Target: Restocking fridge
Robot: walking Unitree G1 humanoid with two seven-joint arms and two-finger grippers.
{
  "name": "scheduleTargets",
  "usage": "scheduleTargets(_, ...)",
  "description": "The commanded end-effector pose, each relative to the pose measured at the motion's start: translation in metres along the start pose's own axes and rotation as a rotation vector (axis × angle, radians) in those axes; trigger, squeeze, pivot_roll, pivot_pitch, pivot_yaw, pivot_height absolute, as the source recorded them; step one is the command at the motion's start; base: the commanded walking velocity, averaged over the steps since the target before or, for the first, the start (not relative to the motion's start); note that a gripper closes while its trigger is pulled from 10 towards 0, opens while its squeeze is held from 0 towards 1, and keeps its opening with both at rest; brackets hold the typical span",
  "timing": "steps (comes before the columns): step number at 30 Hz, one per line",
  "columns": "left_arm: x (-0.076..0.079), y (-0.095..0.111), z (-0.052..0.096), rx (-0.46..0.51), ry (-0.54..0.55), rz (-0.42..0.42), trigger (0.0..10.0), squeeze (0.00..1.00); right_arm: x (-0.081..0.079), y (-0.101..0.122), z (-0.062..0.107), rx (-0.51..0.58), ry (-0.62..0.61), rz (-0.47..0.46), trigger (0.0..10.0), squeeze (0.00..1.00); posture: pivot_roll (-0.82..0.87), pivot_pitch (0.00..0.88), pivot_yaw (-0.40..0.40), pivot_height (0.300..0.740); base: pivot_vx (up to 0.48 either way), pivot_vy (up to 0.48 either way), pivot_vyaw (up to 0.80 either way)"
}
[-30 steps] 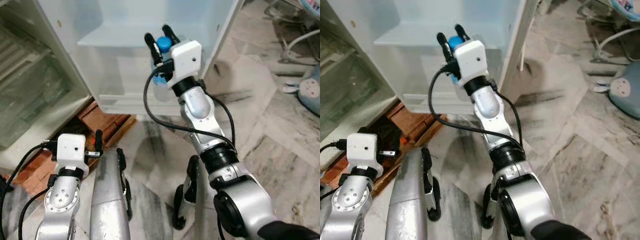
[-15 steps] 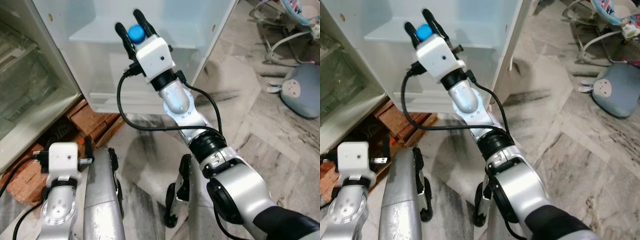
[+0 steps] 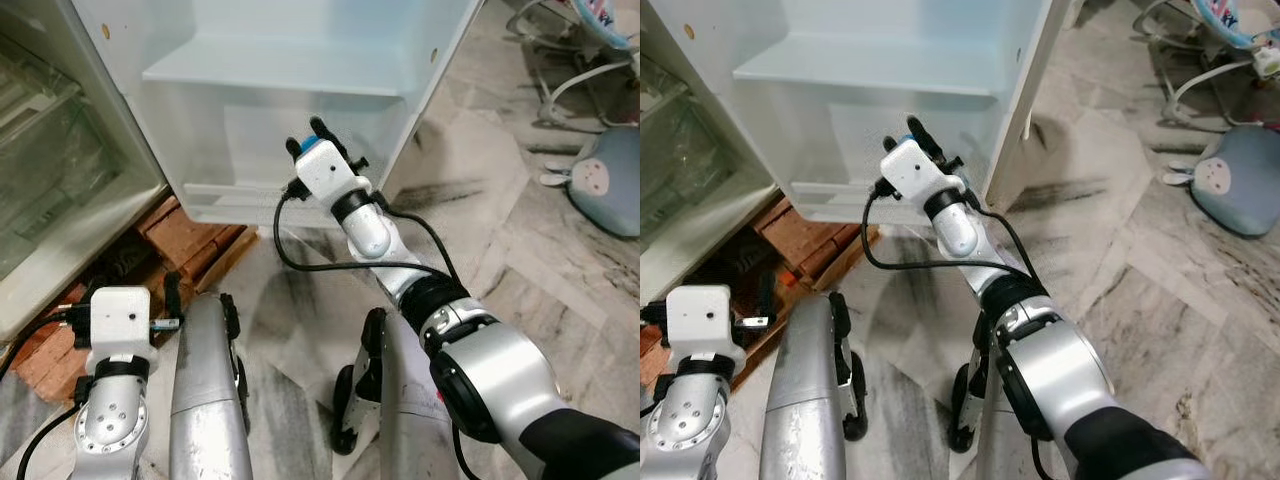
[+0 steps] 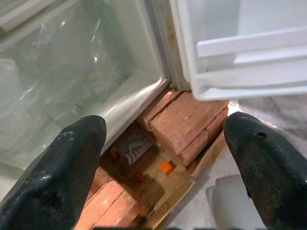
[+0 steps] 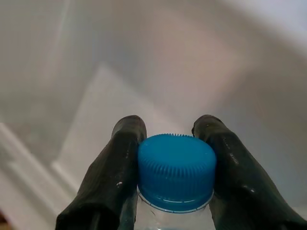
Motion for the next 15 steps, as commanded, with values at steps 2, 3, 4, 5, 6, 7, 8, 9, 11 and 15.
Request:
scheduleTargets(2, -0.003, 0.0, 0.003, -0.006, 0.003, -0.022, 10.0, 0.0, 0.001, -0.02, 0.011, -0.089, -0.006, 0.002, 10.0, 0.0, 0.35, 0.33, -0.078, 0.538, 0.0, 0.0, 0.0)
scheduleTargets(3, -0.004, 0.001, 0.002, -0.004, 0.003, -0.023, 10.0, 0.0, 0.001, -0.024, 0.014, -0.105, -0.004, -0.003, 10.0, 0.0, 0.36, 0.331, -0.075, 0.538, 0.0, 0.0, 0.0)
scheduleTargets(4, -0.003, 0.001, 0.002, -0.003, 0.002, -0.024, 10.0, 0.0, 0.0, -0.028, 0.016, -0.126, -0.002, -0.018, 10.0, 0.0, 0.36, 0.331, -0.074, 0.538, 0.0, 0.0, 0.0)
scheduleTargets(5, -0.004, 0.001, 0.002, -0.001, 0.001, -0.026, 10.0, 0.0, 0.0, -0.033, 0.019, -0.153, -0.004, -0.039, 10.0, 0.0, 0.36, 0.331, -0.068, 0.538, 0.0, 0.0, 0.0)
scheduleTargets(6, -0.004, 0.001, 0.002, -0.001, 0.0, -0.026, 10.0, 0.0, 0.0, -0.036, 0.021, -0.168, -0.007, -0.047, 10.0, 0.0, 0.36, 0.331, -0.067, 0.538, 0.0, 0.0, 0.0)
scheduleTargets(7, -0.004, 0.001, 0.001, -0.002, -0.001, -0.026, 10.0, 0.0, 0.001, -0.041, 0.024, -0.193, -0.012, -0.063, 10.0, 0.0, 0.36, 0.331, -0.065, 0.538, 0.0, 0.0, 0.0)
scheduleTargets(8, -0.004, 0.0, 0.0, -0.004, -0.001, -0.027, 10.0, 0.0, 0.002, -0.044, 0.025, -0.208, -0.024, -0.075, 10.0, 0.0, 0.36, 0.331, -0.065, 0.538, 0.0, 0.0, 0.0)
scheduleTargets(9, -0.004, 0.0, -0.001, -0.01, -0.001, -0.022, 10.0, 0.0, 0.005, -0.048, 0.029, -0.229, -0.044, -0.086, 10.0, 0.0, 0.35, 0.329, -0.062, 0.538, 0.0, 0.0, 0.0)
scheduleTargets(11, -0.004, 0.0, -0.001, -0.013, -0.001, -0.017, 10.0, 0.0, 0.006, -0.049, 0.029, -0.233, -0.049, -0.087, 10.0, 0.0, 0.35, 0.329, -0.06, 0.538, 0.0, 0.0, 0.0)
scheduleTargets(15, -0.004, 0.002, -0.006, -0.007, -0.01, -0.008, 10.0, 0.0, 0.014, -0.05, 0.029, -0.234, -0.069, -0.095, 10.0, 0.0, 0.34, 0.324, -0.054, 0.538, 0.0, 0.0, 0.0)
Point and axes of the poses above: a point about 5 cm out from each wrist's last joint towards the gripper, its own z axis pointing back from the gripper into the wrist, its own y axis along the axis of the wrist's last joint, x = y × z, the point moved 1 cm from there along -z, pointing out of the wrist towards the gripper, and after that the axes turned 9 degrees about -z, right-handed, at the moved point
